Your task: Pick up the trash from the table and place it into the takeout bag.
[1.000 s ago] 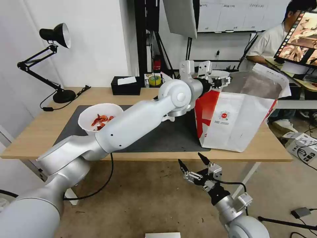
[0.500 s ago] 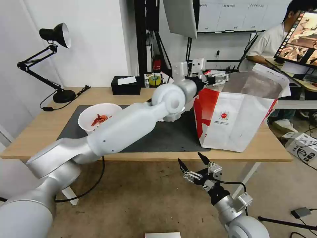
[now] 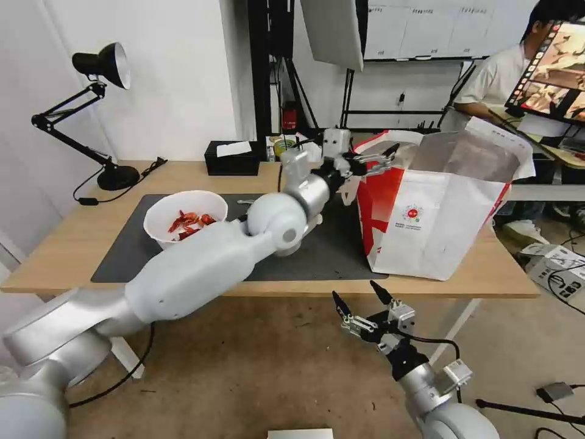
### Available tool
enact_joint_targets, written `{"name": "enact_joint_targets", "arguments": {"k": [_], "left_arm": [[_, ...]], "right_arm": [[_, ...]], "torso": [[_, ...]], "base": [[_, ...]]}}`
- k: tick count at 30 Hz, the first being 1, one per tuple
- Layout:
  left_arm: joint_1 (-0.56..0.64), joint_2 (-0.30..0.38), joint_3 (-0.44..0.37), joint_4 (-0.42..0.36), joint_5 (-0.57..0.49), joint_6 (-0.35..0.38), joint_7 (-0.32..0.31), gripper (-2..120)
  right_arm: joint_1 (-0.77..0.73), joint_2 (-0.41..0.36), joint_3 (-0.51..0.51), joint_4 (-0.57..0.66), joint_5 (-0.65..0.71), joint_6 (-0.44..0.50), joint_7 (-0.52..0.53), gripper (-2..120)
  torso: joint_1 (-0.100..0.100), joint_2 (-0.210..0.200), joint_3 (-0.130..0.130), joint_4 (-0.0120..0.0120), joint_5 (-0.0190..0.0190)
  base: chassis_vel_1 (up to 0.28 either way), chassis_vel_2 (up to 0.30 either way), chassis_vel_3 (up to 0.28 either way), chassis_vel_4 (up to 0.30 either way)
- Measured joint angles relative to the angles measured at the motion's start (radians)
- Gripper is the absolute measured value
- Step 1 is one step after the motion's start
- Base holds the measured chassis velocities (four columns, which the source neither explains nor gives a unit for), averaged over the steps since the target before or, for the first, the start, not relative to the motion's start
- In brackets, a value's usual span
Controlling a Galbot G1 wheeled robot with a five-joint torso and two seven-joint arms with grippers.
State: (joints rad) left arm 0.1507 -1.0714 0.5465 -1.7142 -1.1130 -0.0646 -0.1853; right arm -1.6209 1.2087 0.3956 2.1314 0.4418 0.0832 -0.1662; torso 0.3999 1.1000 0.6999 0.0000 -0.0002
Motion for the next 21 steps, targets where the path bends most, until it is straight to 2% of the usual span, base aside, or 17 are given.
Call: {"name": "enact_joint_targets", "arguments": {"k": [2, 5, 13, 18, 21], "left_arm": [[0.012, 0.011, -0.004, -0.005, 0.006, -0.009, 0.012, 101], [0.082, 0.071, -0.043, -0.024, 0.048, -0.071, 0.08, 100], [0.229, 0.151, -0.157, -0.073, 0.139, -0.111, 0.152, 100], [0.312, 0.17, -0.215, -0.093, 0.172, -0.123, 0.171, 100], [0.418, 0.2, -0.293, -0.107, 0.232, -0.134, 0.196, 100]], "right_arm": [[0.001, 0.0, -0.001, -0.001, 0.0, 0.0, 0.0, 100], [0.005, -0.003, -0.003, -0.007, 0.0, 0.001, 0.0, 100], [0.013, -0.01, -0.005, -0.016, 0.002, 0.001, 0.0, 100], [0.017, -0.014, -0.007, -0.018, 0.002, 0.001, 0.0, 100], [0.018, -0.016, -0.007, -0.019, 0.002, 0.002, 0.001, 100]], "torso": [[0.0, 0.0, 0.0, 0.0, 0.0], [0.0, 0.0, 0.0, 0.0001, -0.0001], [0.0, 0.0, 0.0, -0.0001, 0.0001], [0.0, 0.0, 0.0, 0.0001, 0.0], [0.0, 0.0, 0.0, 0.0, 0.0]], "base": [[0.0, 0.0, 0.0, 0.0], [0.0, 0.0, 0.0, 0.0], [0.0, 0.0, 0.0, 0.0], [0.0, 0.0, 0.0, 0.0], [0.0, 0.0, 0.0, 0.0]]}}
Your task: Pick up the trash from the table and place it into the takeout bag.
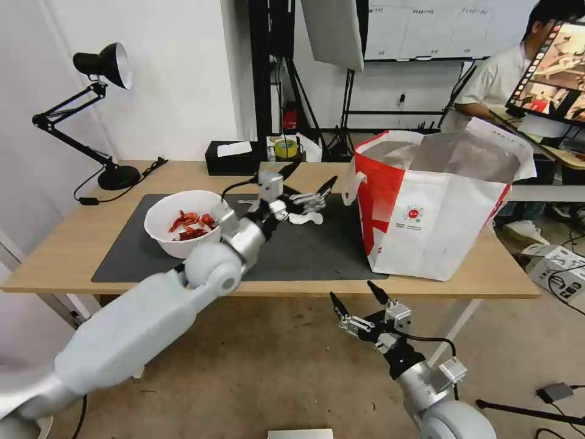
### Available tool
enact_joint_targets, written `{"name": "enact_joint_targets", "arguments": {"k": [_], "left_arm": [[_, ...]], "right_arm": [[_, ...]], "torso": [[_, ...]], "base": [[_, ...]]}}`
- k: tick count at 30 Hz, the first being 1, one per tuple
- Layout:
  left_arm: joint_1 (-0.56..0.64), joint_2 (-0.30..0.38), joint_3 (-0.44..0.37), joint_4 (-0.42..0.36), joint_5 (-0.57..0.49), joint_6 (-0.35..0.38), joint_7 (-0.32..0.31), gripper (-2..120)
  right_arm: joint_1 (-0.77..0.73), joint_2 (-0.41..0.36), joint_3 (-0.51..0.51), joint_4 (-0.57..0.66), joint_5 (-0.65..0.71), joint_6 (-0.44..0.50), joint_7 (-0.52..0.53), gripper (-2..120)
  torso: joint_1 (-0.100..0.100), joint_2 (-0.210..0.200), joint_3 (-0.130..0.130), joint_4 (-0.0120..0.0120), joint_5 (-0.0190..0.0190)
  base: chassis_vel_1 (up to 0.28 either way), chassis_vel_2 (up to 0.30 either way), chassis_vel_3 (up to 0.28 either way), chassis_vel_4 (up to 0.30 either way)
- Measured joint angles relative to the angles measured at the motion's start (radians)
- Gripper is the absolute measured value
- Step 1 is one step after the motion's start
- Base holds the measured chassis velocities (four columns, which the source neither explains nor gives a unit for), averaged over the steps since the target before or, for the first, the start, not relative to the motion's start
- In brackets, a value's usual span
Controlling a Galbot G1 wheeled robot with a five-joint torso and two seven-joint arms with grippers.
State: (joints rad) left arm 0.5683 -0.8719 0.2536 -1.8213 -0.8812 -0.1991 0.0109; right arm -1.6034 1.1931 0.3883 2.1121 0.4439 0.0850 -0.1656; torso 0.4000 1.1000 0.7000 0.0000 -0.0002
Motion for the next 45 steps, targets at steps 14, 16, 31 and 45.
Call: {"name": "enact_joint_targets", "arguments": {"k": [14, 16, 31, 45], "left_arm": [[0.402, 0.098, -0.336, -0.094, 0.082, -0.049, 0.026, 100], [0.439, 0.1, -0.368, -0.101, 0.084, -0.064, 0.026, 100], [0.807, 0.016, -0.717, -0.142, 0.201, -0.08, -0.023, 100], [1.039, -0.049, -0.915, -0.16, 0.252, 0.001, -0.035, 100]], "right_arm": [[0.007, 0.007, -0.004, -0.005, -0.019, 0.043, 0.013, 100], [0.006, 0.01, -0.001, -0.006, -0.033, 0.053, 0.017, 100], [0.0, 0.021, 0.007, -0.009, -0.169, 0.137, 0.124, 100], [-0.038, 0.02, 0.025, -0.006, -0.209, 0.169, 0.264, 100]], "torso": [[0.0, 0.0, 0.0, 0.0001, -0.0003], [0.0, 0.0, 0.0, -0.0002, 0.0001], [0.0, 0.0, 0.0, -0.0002, 0.0001], [0.0, 0.0, 0.0, 0.0, 0.0001]], "base": [[0.0, 0.0, 0.0, 0.0], [0.0, 0.0, 0.0, 0.0], [0.0, 0.0, 0.0, 0.0], [0.0, 0.0, 0.0, 0.0]]}}
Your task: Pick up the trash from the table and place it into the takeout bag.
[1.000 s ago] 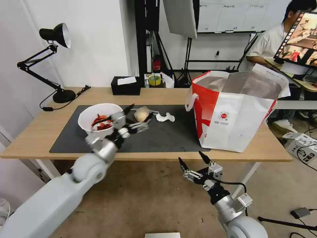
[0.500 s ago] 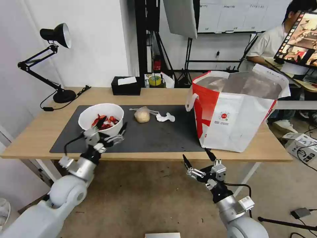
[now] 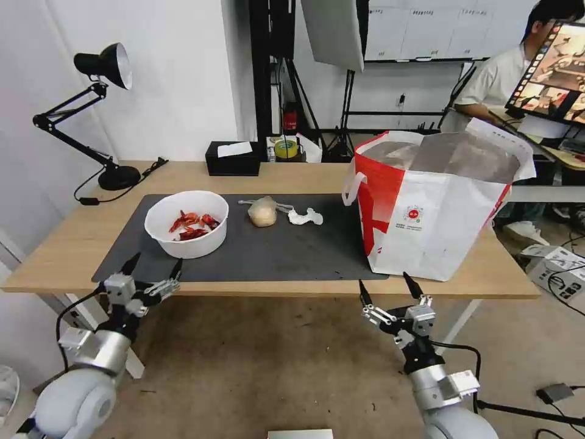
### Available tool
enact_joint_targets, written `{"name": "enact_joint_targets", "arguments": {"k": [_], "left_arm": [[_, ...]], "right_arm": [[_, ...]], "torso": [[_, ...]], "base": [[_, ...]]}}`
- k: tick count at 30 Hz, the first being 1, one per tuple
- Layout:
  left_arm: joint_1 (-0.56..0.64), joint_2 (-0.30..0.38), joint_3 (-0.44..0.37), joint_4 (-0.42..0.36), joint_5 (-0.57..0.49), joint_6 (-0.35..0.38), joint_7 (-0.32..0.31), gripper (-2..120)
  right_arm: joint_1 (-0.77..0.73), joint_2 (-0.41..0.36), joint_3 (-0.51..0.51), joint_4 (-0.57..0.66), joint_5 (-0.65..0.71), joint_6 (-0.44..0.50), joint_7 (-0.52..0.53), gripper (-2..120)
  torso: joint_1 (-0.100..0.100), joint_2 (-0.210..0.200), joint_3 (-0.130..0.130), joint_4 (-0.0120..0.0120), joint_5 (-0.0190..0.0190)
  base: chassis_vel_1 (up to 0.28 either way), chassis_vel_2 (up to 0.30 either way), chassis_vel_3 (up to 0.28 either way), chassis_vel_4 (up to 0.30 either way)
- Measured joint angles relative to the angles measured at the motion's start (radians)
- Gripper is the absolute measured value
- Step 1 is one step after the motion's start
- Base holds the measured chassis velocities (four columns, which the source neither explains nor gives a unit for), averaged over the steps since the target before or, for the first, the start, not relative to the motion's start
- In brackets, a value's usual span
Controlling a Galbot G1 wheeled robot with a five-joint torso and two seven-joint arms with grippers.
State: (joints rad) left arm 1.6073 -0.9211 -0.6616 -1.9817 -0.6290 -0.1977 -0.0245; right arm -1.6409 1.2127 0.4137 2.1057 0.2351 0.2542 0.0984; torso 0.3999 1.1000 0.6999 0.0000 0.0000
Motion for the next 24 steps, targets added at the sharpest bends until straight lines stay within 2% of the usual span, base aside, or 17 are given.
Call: {"name": "enact_joint_targets", "arguments": {"k": [7, 14, 24], "left_arm": [[0.059, -0.025, -0.048, 0.013, 0.011, -0.001, 0.001, 100], [0.067, -0.043, -0.051, 0.019, 0.013, -0.003, 0.006, 100], [0.058, -0.035, -0.047, 0.019, -0.001, 0.001, 0.013, 100]], "right_arm": [[-0.025, -0.002, 0.007, -0.004, -0.004, 0.028, 0.038, 100], [-0.035, 0.001, 0.006, 0.0, 0.001, 0.025, 0.048, 100], [-0.037, 0.001, -0.002, 0.001, 0.004, 0.019, 0.045, 100]], "torso": [[0.0, 0.0, 0.0, 0.0, 0.0001], [0.0, 0.0, 0.0, 0.0, 0.0001], [0.0, 0.0, 0.0, 0.0, 0.0001]], "base": [[0.0, 0.0, 0.0, 0.0], [0.0, 0.0, 0.0, 0.0], [0.0, 0.0, 0.0, 0.0]]}}
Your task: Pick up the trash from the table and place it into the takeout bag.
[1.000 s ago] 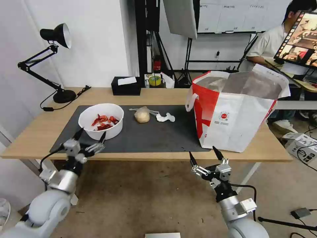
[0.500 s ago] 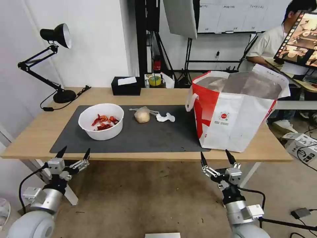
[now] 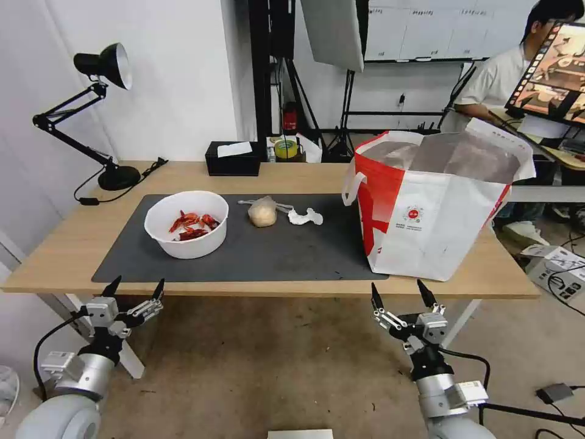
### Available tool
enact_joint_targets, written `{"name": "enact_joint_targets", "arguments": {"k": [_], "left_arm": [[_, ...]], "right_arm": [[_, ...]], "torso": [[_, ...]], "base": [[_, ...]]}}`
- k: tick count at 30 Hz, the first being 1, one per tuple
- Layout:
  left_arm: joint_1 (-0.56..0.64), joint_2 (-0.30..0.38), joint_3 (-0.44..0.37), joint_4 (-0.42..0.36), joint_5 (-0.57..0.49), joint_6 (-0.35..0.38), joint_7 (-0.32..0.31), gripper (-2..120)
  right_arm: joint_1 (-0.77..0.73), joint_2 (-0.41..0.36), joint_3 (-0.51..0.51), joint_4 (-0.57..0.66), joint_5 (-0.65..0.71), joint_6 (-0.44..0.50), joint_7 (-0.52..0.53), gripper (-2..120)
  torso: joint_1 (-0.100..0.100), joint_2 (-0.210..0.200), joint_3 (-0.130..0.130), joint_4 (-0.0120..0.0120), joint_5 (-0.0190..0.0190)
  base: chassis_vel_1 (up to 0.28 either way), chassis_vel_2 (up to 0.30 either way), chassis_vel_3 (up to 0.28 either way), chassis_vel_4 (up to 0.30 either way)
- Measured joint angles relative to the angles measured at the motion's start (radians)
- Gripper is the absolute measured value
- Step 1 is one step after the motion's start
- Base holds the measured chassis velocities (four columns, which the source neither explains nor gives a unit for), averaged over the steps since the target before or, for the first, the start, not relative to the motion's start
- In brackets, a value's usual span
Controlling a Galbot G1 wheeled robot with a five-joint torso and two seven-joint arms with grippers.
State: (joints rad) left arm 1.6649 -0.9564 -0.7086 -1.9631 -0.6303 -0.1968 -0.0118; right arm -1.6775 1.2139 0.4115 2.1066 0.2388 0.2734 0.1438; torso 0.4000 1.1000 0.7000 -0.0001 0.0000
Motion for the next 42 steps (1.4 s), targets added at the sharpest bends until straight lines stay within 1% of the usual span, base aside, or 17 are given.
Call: {"name": "enact_joint_targets", "arguments": {"k": [5, 8, 10, 14, 15, 17, 19, 20, 24, 26, 28, 30, 32, 34, 36, 37, 42], "left_arm": [[0.0, 0.0, 0.003, 0.003, -0.002, 0.0, 0.015, 100], [0.002, -0.001, 0.004, 0.003, -0.002, 0.0, 0.016, 100], [0.008, -0.002, 0.001, -0.001, -0.002, 0.0, 0.017, 100], [0.013, -0.002, -0.006, -0.003, -0.002, 0.0, 0.017, 100], [0.022, -0.003, -0.016, -0.008, -0.002, -0.001, 0.017, 100], [0.024, -0.003, -0.019, -0.01, -0.002, -0.001, 0.017, 100], [0.036, -0.008, -0.027, -0.019, -0.003, -0.001, 0.017, 100], [0.037, -0.011, -0.027, -0.021, -0.003, -0.001, 0.018, 100], [0.037, -0.017, -0.026, -0.027, -0.003, 0.0, 0.018, 100], [0.036, -0.025, -0.022, -0.031, -0.002, 0.005, 0.018, 100], [0.036, -0.027, -0.02, -0.032, -0.001, 0.007, 0.018, 100], [0.039, -0.033, -0.02, -0.033, 0.002, 0.01, 0.018, 100], [0.041, -0.034, -0.02, -0.033, 0.002, 0.01, 0.018, 100], [0.044, -0.034, -0.022, -0.033, 0.002, 0.011, 0.018, 100], [0.045, -0.033, -0.023, -0.033, 0.002, 0.015, 0.018, 100], [0.045, -0.033, -0.023, -0.033, 0.002, 0.015, 0.018, 100], [0.045, -0.028, -0.018, -0.038, 0.0, 0.029, 0.018, 100]], "right_arm": [[0.012, -0.014, -0.009, 0.008, -0.002, -0.018, -0.003, 100], [0.037, -0.044, -0.024, 0.028, 0.01, -0.047, -0.004, 100], [0.082, -0.099, -0.047, 0.048, 0.061, -0.09, 0.0, 100], [0.122, -0.146, -0.063, 0.058, 0.111, -0.12, 0.006, 100], [0.182, -0.21, -0.084, 0.061, 0.172, -0.147, 0.014, 100], [0.198, -0.225, -0.089, 0.061, 0.188, -0.154, 0.016, 100], [0.309, -0.323, -0.13, 0.061, 0.292, -0.205, 0.029, 100], [0.347, -0.351, -0.149, 0.061, 0.326, -0.225, 0.033, 100], [0.415, -0.389, -0.187, 0.052, 0.37, -0.258, 0.044, 100], [0.489, -0.417, -0.231, 0.033, 0.4, -0.301, 0.054, 100], [0.513, -0.424, -0.246, 0.025, 0.406, -0.317, 0.058, 100], [0.623, -0.443, -0.324, -0.021, 0.43, -0.369, 0.085, 100], [0.642, -0.445, -0.339, -0.031, 0.434, -0.373, 0.09, 100], [0.707, -0.445, -0.388, -0.063, 0.447, -0.382, 0.106, 100], [0.797, -0.434, -0.464, -0.114, 0.473, -0.402, 0.132, 100], [0.797, -0.434, -0.464, -0.114, 0.473, -0.402, 0.132, 100], [0.965, -0.392, -0.594, -0.172, 0.516, -0.498, 0.232, 100]], "torso": [[0.0, 0.0, 0.0, 0.0, 0.0], [0.0, 0.0, 0.0, -0.0001, 0.0], [0.0, 0.0, 0.0, -0.0001, 0.0], [0.0, 0.0, 0.0, 0.0, 0.0001], [0.0, 0.0, 0.0, 0.0001, 0.0], [0.0, 0.0, 0.0, 0.0001, 0.0002], [0.0, 0.0, 0.0, 0.0001, 0.0], [0.0, 0.0, 0.0, 0.0002, 0.0], [0.0, 0.0, 0.0, 0.0, 0.0002], [0.0, 0.0, 0.0, 0.0001, 0.0001], [0.0, 0.0, 0.0, 0.0, 0.0001], [0.0, 0.0, 0.0, 0.0, 0.0], [0.0, 0.0, 0.0, 0.0, 0.0], [0.0, 0.0, 0.0, 0.0001, 0.0], [0.0, 0.0, 0.0, 0.0001, 0.0], [0.0, 0.0, 0.0, 0.0001, 0.0], [0.0, 0.0, 0.0, 0.0, 0.0]], "base": [[0.0, 0.0, 0.0, 0.0], [0.0, 0.0, 0.0, 0.0], [0.0, 0.0, 0.0, 0.0], [0.0, 0.0, 0.0, 0.0], [0.0, 0.0, 0.0, 0.0], [0.0, 0.0, 0.0, 0.0], [0.0, 0.0, 0.0, 0.0], [0.0, 0.0, 0.0, 0.0], [0.0, 0.0, 0.0, 0.0], [0.0, 0.0, 0.0, 0.0], [0.0, 0.0, 0.0, 0.0], [0.0, 0.0, 0.0, 0.0], [0.0, 0.0, 0.0, 0.0], [0.0, 0.0, 0.0, 0.0], [0.0, 0.0, 0.0, 0.0], [0.0, 0.0, 0.0, 0.0], [0.0, 0.0, 0.0, 0.0]]}}
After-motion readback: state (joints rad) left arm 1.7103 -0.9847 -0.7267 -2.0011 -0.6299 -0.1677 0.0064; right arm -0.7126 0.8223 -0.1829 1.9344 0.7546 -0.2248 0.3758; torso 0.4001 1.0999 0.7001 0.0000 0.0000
